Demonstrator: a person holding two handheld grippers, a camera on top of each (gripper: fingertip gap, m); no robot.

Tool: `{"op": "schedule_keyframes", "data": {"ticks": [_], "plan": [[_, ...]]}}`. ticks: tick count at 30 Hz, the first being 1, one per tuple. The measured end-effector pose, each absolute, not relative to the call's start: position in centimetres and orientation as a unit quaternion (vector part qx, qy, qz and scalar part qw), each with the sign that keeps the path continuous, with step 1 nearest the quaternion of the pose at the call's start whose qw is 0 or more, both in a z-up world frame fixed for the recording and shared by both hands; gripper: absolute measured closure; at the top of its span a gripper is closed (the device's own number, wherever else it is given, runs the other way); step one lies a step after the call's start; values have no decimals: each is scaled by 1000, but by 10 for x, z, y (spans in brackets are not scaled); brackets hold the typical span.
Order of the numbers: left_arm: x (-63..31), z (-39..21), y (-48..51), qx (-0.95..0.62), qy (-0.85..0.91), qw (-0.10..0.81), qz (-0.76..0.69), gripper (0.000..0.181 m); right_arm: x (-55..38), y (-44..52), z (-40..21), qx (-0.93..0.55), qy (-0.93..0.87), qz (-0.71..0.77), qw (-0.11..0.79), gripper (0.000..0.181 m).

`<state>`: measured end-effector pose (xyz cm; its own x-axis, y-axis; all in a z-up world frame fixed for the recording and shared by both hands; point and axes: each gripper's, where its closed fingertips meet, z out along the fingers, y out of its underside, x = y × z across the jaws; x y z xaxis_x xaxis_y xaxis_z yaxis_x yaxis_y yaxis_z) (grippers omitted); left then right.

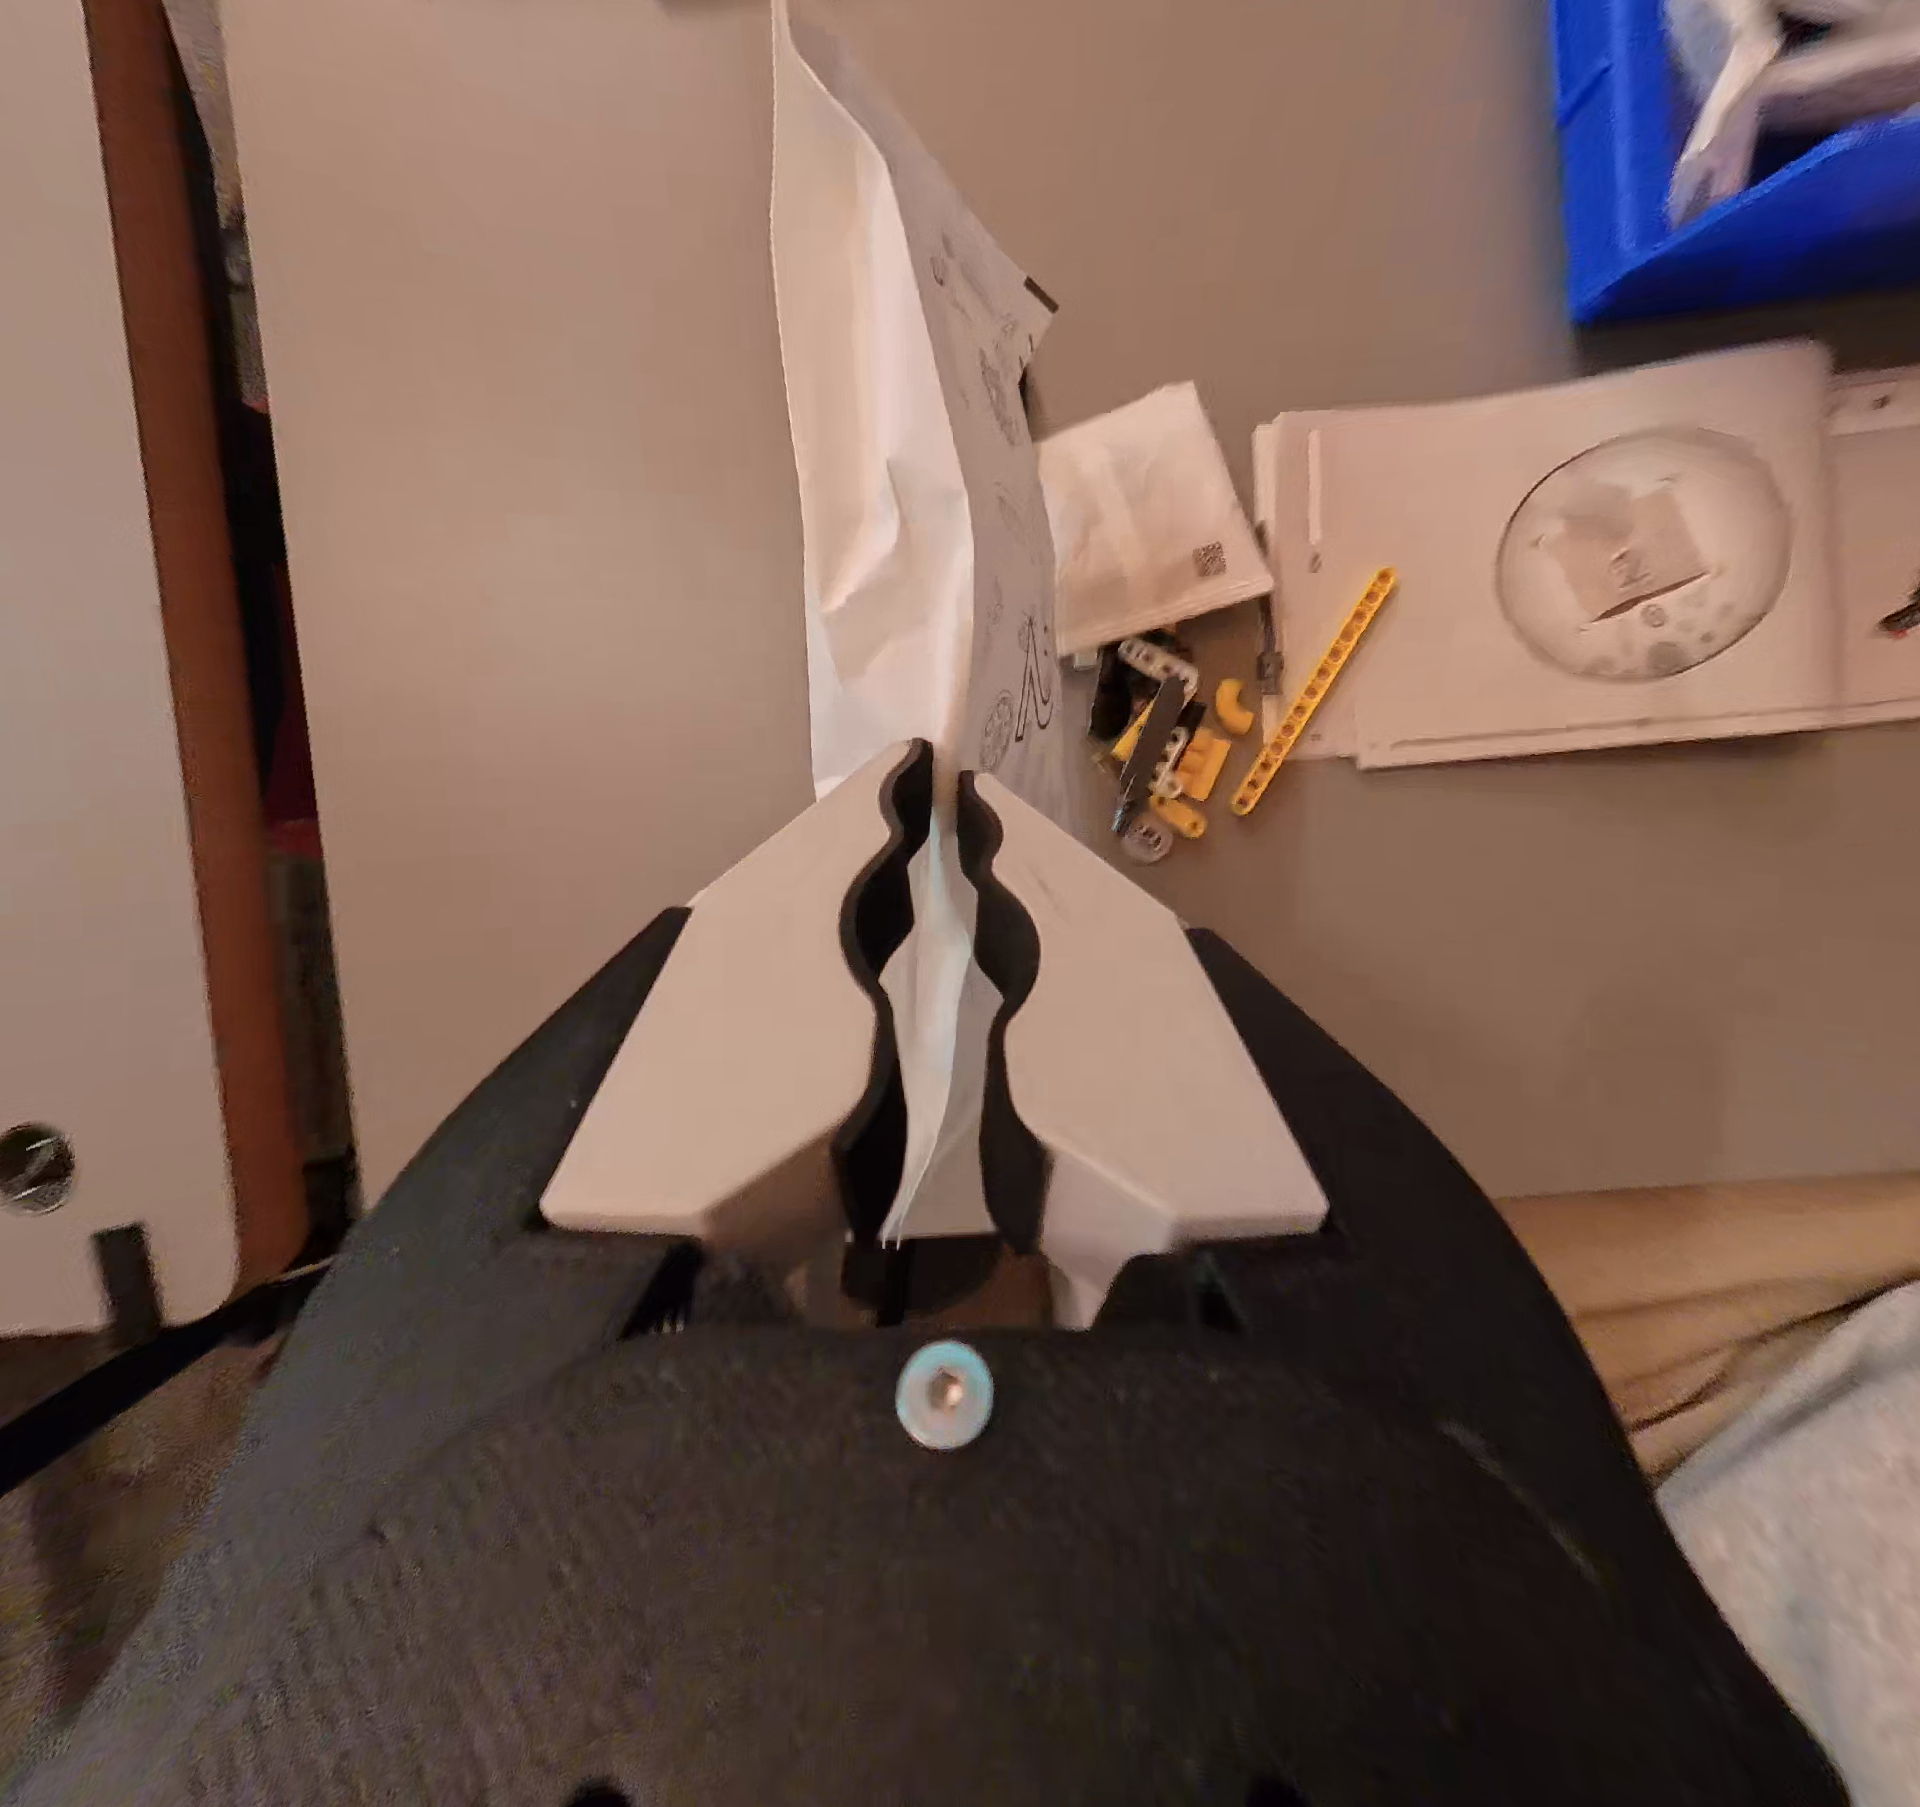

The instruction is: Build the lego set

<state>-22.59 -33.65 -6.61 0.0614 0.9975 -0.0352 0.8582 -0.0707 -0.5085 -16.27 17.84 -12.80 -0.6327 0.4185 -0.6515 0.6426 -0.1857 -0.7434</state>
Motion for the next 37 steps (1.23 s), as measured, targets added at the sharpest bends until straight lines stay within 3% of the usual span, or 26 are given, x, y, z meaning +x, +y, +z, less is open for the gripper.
{"op": "schedule_keyframes", "data": {"ticks": [1,7,11,17,25,37], "plan": [[-228,-58,-333,-694,-657,220,195,178,-163,178,-128,420,632,-645,86,140],[-200,44,-257,-575,-483,657,68,178,-162,177,-129,418,632,-646,87,141],[-151,70,-236,-479,-361,800,3,179,-160,174,-125,409,632,-653,85,142],[-116,44,-195,-406,-274,867,-88,178,-149,164,-103,362,632,-683,54,142],[-80,17,-93,-345,-156,896,-231,179,-83,129,-18,224,591,-775,-7,147],[-61,-18,4,-378,-145,858,-315,179,-16,126,32,121,572,-807,-83,150]]}}
